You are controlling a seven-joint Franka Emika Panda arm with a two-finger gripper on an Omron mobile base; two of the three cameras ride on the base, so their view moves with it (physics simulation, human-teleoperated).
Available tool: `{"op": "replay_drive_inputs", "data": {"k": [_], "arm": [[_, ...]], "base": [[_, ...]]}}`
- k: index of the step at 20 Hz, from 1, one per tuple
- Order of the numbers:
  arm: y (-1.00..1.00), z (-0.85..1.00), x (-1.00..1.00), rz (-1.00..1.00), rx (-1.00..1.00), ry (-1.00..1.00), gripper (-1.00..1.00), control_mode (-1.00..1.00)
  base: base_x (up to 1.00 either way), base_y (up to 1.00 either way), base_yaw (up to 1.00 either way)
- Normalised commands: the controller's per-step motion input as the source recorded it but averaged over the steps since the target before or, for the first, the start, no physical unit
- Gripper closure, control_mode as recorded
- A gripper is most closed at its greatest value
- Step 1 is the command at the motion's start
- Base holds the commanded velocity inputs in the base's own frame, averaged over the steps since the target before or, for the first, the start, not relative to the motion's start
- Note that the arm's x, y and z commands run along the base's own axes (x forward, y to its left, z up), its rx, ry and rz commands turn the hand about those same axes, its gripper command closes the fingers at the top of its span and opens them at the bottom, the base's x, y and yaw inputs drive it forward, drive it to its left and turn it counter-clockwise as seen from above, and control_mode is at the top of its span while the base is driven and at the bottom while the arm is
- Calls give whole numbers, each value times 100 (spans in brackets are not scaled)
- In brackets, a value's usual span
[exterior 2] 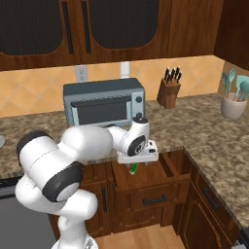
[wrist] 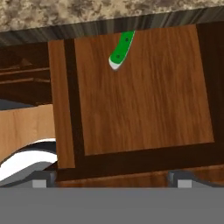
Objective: Pick up the knife from the drawer and place it on the cutting board. Then place the meat from the plate to the cutting board.
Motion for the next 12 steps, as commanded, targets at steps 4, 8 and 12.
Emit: {"op": "replay_drive_inputs", "data": {"k": [4, 8, 12], "arm": [[-9, -54, 27, 0, 0, 0, -100, -100], [0, -36, 34, 0, 0, 0, -100, -100], [-3, -39, 31, 0, 0, 0, -100, -100]], "base": [[0, 0, 0], [0, 0, 0], [0, 0, 0]]}}
